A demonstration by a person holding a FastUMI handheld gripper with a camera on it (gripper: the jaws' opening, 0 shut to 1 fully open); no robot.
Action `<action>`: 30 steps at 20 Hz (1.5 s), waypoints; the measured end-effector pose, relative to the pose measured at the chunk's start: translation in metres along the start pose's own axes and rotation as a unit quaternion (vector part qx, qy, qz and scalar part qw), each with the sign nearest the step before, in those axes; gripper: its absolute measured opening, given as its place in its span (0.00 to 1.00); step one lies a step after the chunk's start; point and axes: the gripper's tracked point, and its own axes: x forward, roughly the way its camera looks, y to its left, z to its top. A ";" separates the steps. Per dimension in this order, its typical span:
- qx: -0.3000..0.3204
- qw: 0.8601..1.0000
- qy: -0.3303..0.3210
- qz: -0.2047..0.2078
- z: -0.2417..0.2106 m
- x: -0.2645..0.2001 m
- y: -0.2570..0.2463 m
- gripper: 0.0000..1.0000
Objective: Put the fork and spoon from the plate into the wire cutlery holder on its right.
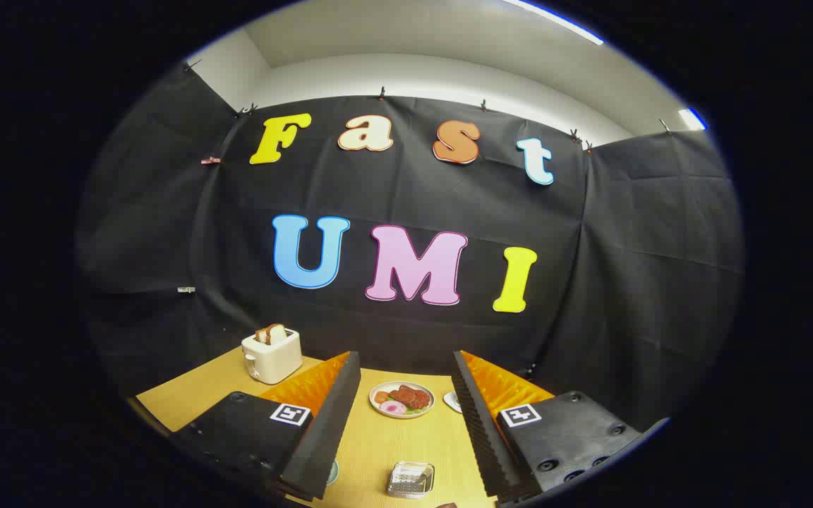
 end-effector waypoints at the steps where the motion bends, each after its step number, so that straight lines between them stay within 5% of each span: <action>1: -0.001 1.000 0.000 0.001 0.000 0.000 0.001 0.82; 21: -0.004 1.000 0.006 0.005 0.000 0.003 0.010 0.82; 26: 0.008 0.996 0.066 0.065 -0.028 0.002 0.051 0.82; 30: 0.009 0.977 0.174 0.122 -0.086 -0.009 0.098 0.82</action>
